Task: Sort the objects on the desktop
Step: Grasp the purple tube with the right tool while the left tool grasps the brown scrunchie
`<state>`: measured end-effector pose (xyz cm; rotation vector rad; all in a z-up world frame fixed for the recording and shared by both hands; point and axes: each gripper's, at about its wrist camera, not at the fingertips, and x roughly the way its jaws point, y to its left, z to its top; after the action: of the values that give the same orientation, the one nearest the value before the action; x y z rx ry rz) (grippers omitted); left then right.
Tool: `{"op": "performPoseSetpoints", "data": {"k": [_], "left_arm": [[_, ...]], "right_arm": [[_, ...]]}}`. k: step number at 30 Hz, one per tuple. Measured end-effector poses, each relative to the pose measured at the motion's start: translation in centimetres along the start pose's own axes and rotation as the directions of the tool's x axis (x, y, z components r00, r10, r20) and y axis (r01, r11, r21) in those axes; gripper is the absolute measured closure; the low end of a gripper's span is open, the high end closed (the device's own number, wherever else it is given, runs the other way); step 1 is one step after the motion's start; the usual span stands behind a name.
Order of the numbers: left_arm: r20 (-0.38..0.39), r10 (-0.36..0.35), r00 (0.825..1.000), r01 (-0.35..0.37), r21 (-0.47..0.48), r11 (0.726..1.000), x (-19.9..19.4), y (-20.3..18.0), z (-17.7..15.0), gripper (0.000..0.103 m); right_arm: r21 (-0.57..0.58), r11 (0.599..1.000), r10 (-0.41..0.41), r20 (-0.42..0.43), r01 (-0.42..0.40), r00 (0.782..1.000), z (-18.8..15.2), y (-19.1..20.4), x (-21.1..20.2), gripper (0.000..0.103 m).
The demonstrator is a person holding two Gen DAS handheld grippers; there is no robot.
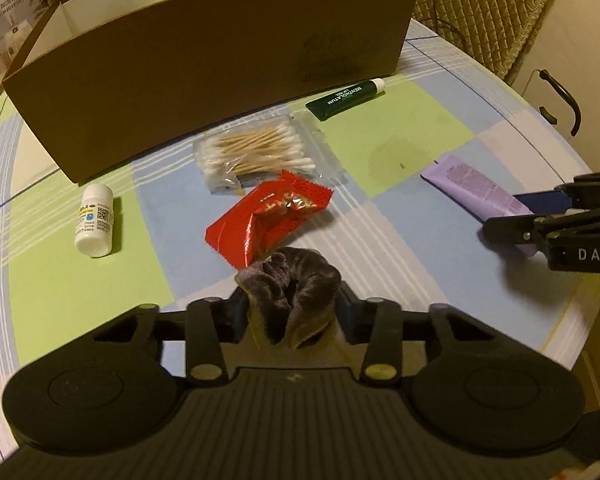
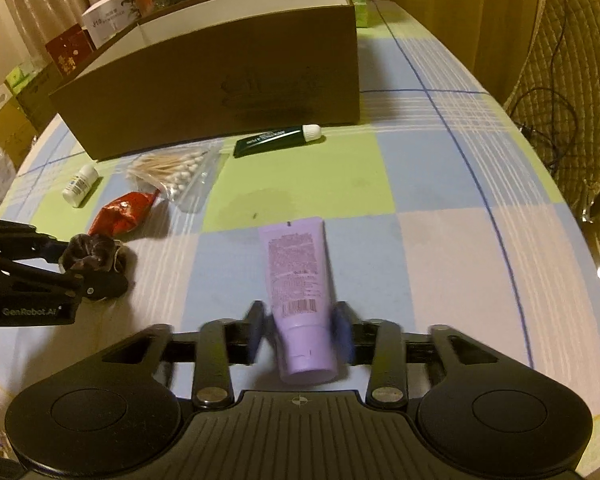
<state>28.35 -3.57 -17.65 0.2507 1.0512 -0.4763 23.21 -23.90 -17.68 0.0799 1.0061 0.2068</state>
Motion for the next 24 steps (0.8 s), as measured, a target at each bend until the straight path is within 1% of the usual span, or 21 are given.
{"op": "performPoseSetpoints", "data": {"k": [1,4,9,10,12,13,19,24], "left_arm": [[0.001,-0.003,1.0,0.003,-0.004,1.0,-0.1,0.1,-0.1,0.071],[0.001,-0.004,1.0,0.004,-0.02,1.0,-0.5,0.7,-0.8,0.075],[-0.003,0.019,1.0,-0.019,-0.067,0.998,-1.4,2.1,-2.4,0.076],[-0.004,0.023,1.0,-0.024,-0.077,0.997,-1.6,2.4,-2.7,0.077],[-0.005,0.037,0.999,-0.037,-0.099,0.994,-2.1,3.0,-3.3,0.077],[-0.005,0.043,0.999,-0.043,-0.108,0.993,-2.2,3.2,-3.5,0.077],[-0.008,0.071,0.997,-0.072,-0.15,0.986,-3.0,4.1,-4.6,0.078],[-0.009,0.085,0.996,-0.085,-0.161,0.983,-3.5,4.1,-4.8,0.079]], "right_arm": [[-0.002,1.0,-0.002,0.0,0.002,1.0,0.1,0.2,0.1,0.057],[-0.034,0.999,-0.028,0.005,0.028,1.0,0.2,0.7,0.4,0.056],[-0.086,0.995,-0.057,0.019,0.059,0.998,0.7,1.2,1.3,0.057],[-0.109,0.992,-0.066,0.02,0.067,0.998,0.8,1.4,1.4,0.058],[-0.154,0.984,-0.084,0.022,0.086,0.996,0.8,1.9,1.7,0.066],[-0.165,0.983,-0.083,0.022,0.085,0.996,0.9,2.1,1.8,0.07],[-0.183,0.98,-0.074,0.002,0.073,0.997,1.1,2.9,2.1,0.071],[-0.195,0.98,-0.04,-0.021,0.035,0.999,1.0,3.5,1.9,0.071]]}}
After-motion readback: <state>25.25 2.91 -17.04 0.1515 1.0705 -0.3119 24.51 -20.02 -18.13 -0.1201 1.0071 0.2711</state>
